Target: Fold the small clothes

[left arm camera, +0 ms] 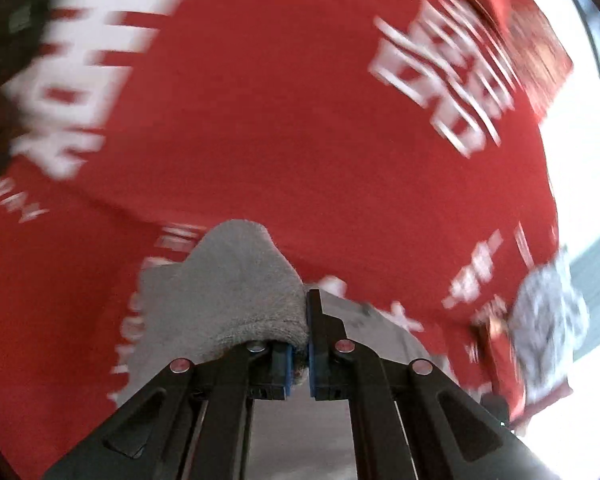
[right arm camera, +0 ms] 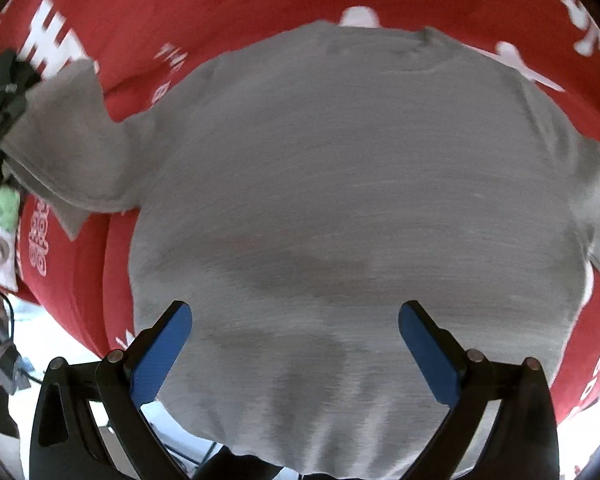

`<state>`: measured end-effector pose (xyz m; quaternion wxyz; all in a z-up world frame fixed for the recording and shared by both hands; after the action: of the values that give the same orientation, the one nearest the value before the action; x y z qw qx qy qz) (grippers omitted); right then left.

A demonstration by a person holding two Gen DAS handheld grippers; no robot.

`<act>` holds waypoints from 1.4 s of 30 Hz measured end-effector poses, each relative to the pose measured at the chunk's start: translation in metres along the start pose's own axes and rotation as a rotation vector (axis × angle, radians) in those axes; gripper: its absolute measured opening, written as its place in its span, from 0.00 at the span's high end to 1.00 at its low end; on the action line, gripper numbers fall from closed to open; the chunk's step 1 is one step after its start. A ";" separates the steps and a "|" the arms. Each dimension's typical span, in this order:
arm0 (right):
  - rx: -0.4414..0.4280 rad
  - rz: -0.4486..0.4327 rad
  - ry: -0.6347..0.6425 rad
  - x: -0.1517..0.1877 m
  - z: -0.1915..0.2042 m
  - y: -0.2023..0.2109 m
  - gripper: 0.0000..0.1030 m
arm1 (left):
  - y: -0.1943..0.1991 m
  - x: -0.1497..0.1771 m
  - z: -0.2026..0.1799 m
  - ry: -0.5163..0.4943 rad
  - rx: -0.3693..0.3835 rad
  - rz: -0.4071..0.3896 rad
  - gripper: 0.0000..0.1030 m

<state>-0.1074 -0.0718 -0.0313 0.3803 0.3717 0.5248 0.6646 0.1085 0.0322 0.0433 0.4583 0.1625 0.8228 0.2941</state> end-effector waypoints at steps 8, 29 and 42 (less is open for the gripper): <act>0.008 -0.045 -0.165 -0.025 -0.078 0.016 0.00 | -0.126 0.052 -0.101 -0.241 0.010 0.305 0.94; 0.022 -0.169 0.046 -0.061 -0.056 0.034 0.00 | -0.004 0.075 0.001 -0.182 -0.388 0.413 0.23; 0.340 -0.298 0.762 -0.047 0.081 -0.039 0.03 | -0.004 0.131 0.036 -0.218 -0.488 0.527 0.23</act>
<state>-0.0103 -0.0744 -0.0601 0.1847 0.0775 0.7774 0.5962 0.0705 0.1111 -0.0603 0.4771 0.2850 0.6048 0.5704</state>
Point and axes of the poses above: each gripper's, at about its wrist camera, not at the fingertips, and y roughly against the way its jaws point, z to its left, x to its underside, the point moved 4 cm from there along -y, roughly the way its jaws point, and after that the axes turned 15 degrees about -y, right-handed, at the moved point
